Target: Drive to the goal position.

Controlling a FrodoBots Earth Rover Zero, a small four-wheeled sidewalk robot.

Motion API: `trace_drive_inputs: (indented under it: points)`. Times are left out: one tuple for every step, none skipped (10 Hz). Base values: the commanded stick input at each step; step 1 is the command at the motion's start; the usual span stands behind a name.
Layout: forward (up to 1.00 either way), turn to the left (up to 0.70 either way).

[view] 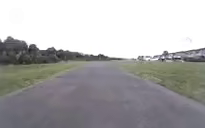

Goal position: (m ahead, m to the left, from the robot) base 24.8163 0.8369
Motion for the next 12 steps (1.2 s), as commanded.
trace_drive_inputs:
  points:
    - [0.70, 0.00]
    - [0.70, 0.00]
    - [0.70, 0.00]
    - [0.70, 0.00]
    - [0.70, 0.00]
    - [0.70, 0.00]
    - [0.70, 0.00]
    - [0.70, 0.00]
    - [0.70, 0.00]
    - [0.70, 0.00]
    - [0.70, 0.00]
    - [0.70, 0.00]
